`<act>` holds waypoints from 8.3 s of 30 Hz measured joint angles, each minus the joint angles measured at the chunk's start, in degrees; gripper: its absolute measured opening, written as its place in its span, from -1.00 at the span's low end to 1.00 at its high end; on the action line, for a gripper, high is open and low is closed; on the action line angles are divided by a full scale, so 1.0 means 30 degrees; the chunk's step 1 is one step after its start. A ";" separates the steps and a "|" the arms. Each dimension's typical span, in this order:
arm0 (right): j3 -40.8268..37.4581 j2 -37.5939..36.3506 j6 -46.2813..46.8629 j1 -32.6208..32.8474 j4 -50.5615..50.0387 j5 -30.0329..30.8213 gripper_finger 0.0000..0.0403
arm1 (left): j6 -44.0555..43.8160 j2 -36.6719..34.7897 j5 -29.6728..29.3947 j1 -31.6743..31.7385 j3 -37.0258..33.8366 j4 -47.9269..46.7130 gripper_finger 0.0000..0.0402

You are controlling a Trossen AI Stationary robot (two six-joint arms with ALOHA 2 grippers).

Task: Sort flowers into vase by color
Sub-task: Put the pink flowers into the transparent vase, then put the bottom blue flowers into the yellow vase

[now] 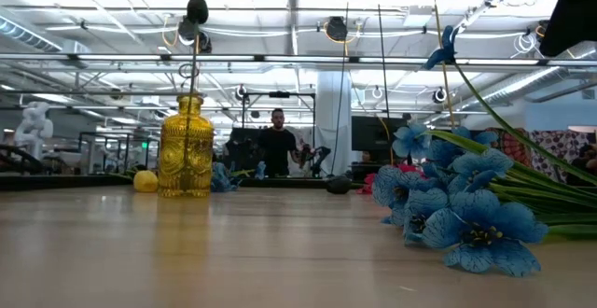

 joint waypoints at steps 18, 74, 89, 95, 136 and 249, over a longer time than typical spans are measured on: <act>0.0000 -0.0051 -0.0215 0.1731 -0.1348 -0.3566 -0.98 | 0.5990 0.2899 1.8762 0.6171 0.0012 1.2262 -0.99; 0.0000 -0.0051 -0.0434 0.2024 -0.1673 -0.3061 -0.98 | 0.7878 0.7239 2.0042 0.4671 0.4303 1.1119 -0.99; 0.0000 -0.0044 -0.0507 0.2024 -0.1557 -0.3074 -0.98 | 0.7366 0.7844 1.9649 0.4627 0.4296 1.0209 -0.60; 0.0000 -0.0044 -0.0514 0.2024 -0.1558 -0.3073 -0.98 | 0.5750 0.7837 1.9687 0.4627 0.4296 0.8135 -0.42; 0.0007 0.0340 0.0349 0.2080 -0.1693 -0.1575 -0.98 | 0.5439 0.0774 1.9061 0.5589 -0.0088 -0.4289 -0.35; -0.6700 0.1335 -2.3039 -1.5792 2.8285 -0.5799 -1.00 | -0.3630 -1.2393 0.9883 0.0008 -1.3761 -0.3874 -0.87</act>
